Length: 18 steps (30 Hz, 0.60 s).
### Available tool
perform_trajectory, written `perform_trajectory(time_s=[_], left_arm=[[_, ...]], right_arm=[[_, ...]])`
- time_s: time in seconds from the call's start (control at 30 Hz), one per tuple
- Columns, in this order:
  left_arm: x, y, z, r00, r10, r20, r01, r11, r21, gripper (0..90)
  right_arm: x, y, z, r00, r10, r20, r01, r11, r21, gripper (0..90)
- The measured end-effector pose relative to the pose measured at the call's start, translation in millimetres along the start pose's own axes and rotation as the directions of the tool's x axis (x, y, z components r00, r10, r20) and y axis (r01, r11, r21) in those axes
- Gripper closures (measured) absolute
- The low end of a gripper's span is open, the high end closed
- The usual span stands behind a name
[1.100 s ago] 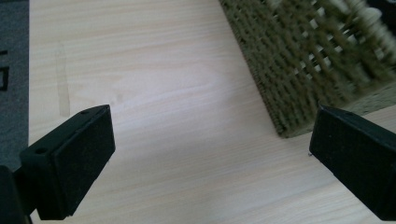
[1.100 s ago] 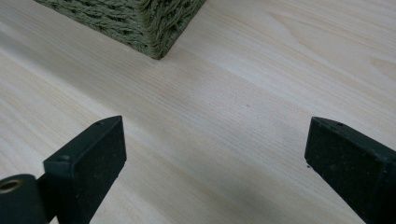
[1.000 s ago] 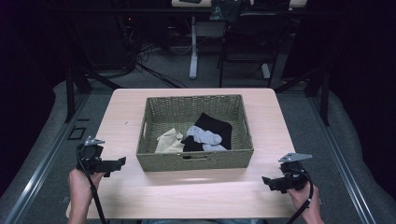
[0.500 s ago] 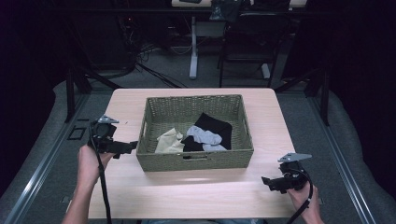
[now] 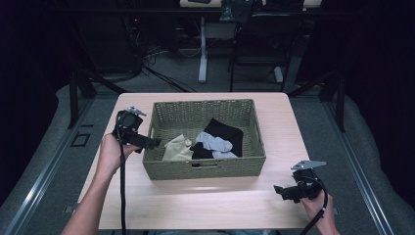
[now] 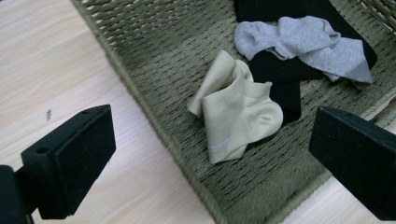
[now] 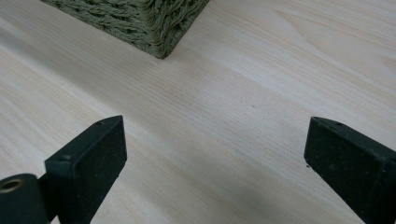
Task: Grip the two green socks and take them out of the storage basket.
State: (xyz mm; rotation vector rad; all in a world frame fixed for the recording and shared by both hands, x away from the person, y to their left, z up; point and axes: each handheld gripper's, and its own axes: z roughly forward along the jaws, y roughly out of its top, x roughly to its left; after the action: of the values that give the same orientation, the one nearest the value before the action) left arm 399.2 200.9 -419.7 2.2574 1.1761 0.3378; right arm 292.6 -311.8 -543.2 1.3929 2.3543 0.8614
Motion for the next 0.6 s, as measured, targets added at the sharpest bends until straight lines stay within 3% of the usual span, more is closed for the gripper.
perform_trajectory(time_s=[0.17, 0.33, 0.5, 0.6], left_arm=[[-1.9, 7.5, 11.4, 0.9996, 0.008, 0.028, -0.009, 0.9997, 0.024, 0.6], [-8.2, 16.2, 23.0, 0.9981, 0.046, 0.04, -0.049, 0.9969, 0.062, 1.6], [-14.5, 24.6, 38.4, 0.9959, 0.08, 0.043, -0.084, 0.9913, 0.102, 2.9], [-18.0, 27.9, 46.9, 0.9938, 0.101, 0.048, -0.106, 0.9869, 0.121, 8.1]], right_arm=[[0.4, -0.2, -0.3, 1.0, 0.001, -0.001, -0.001, 1.0, 0.0, 5.7], [2.0, 0.0, -1.4, 1.0, -0.001, 0.002, 0.001, 1.0, -0.001, 5.7], [0.7, -0.2, -0.2, 1.0, 0.001, -0.002, -0.001, 1.0, 0.001, 5.7], [0.7, -0.7, -1.3, 1.0, 0.002, 0.001, -0.002, 1.0, -0.001, 5.8]])
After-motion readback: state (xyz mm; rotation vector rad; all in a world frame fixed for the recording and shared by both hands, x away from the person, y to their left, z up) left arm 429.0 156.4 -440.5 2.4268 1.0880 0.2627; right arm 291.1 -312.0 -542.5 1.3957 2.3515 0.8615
